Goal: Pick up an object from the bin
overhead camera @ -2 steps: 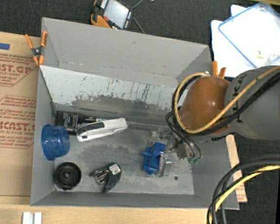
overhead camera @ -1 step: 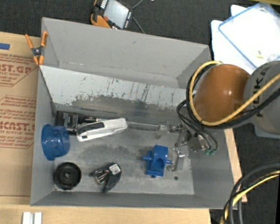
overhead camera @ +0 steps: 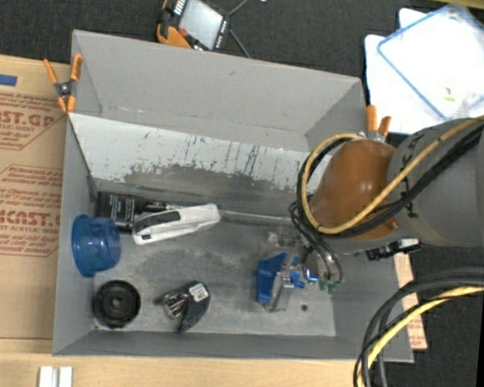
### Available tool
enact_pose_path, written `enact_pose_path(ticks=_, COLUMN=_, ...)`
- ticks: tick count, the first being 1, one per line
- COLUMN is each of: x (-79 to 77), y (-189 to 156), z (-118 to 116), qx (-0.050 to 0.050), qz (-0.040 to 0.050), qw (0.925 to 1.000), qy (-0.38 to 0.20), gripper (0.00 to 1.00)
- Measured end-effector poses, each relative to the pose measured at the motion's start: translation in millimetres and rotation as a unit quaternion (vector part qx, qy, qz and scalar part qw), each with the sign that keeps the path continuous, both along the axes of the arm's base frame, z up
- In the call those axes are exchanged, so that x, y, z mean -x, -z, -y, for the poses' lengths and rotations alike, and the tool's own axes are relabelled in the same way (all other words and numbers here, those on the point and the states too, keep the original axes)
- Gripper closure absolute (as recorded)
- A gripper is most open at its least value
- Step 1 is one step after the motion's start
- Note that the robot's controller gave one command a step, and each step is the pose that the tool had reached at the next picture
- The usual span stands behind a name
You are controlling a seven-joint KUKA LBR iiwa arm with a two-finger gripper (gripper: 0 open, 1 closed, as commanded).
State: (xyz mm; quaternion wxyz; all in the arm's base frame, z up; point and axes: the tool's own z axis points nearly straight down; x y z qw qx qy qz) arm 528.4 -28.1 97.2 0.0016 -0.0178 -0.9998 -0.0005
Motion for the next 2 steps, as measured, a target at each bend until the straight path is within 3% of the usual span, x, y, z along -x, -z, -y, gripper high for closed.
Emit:
enact_pose_path(ticks=1, x=-14.9, y=24.6, z=18.8, qx=0.002, qz=0.0098, qw=0.9617, qy=-0.274, gripper=0.0)
enact_pose_path(ticks=2, x=-18.4, y=25.6, z=27.5, qx=0.0, qz=0.0055, qw=0.9811, qy=-0.193, gripper=1.0)
